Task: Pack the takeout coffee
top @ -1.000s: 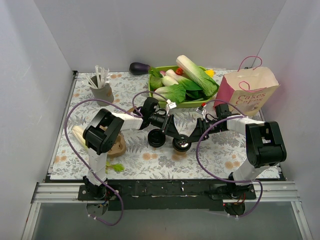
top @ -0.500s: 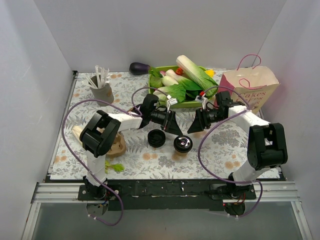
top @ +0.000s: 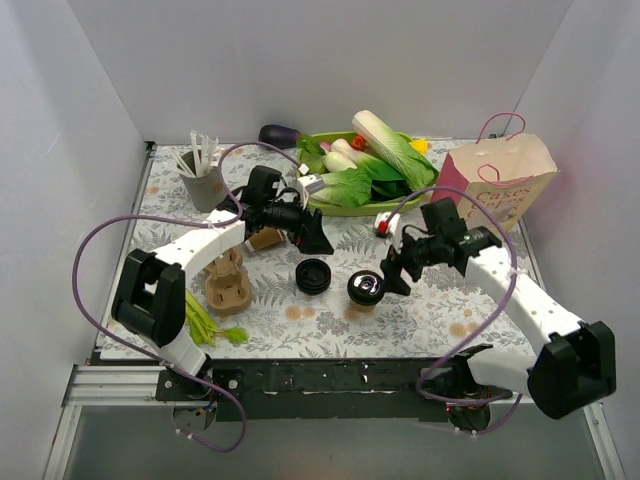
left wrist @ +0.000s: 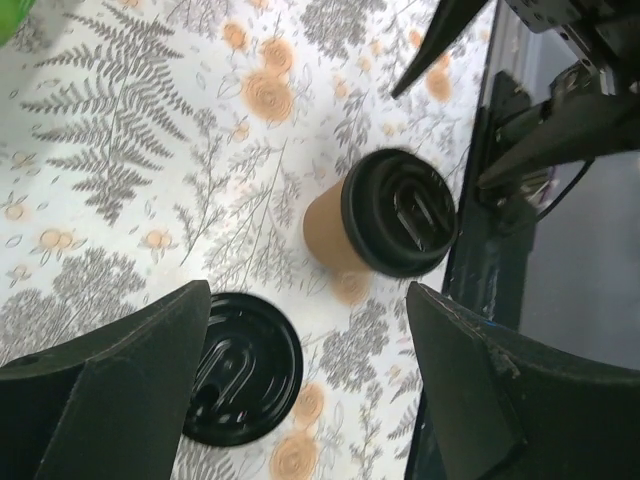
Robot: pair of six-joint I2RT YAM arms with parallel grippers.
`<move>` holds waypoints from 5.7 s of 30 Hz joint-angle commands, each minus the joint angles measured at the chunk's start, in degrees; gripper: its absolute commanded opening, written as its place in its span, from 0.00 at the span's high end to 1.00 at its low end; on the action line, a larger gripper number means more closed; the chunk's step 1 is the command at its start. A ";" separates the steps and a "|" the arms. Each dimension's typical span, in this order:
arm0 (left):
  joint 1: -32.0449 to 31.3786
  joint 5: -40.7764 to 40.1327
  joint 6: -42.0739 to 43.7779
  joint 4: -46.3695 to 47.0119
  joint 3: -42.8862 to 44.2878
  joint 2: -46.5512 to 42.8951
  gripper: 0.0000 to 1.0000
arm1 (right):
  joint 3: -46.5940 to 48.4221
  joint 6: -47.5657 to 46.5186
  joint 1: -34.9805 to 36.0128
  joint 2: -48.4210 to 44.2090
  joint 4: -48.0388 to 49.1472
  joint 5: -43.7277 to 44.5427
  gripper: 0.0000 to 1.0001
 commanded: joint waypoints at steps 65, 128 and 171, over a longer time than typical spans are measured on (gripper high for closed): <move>14.71 -31.37 32.35 -30.03 10.06 -0.41 0.15 | 37.70 20.24 14.82 35.04 16.59 -7.05 0.28; 21.84 -11.75 40.09 -25.37 1.98 4.25 0.44 | 55.48 31.58 12.01 62.04 28.28 -19.10 0.45; 21.84 -7.97 42.11 -26.78 3.29 3.89 0.46 | 49.67 43.19 13.15 60.37 36.37 -30.53 0.64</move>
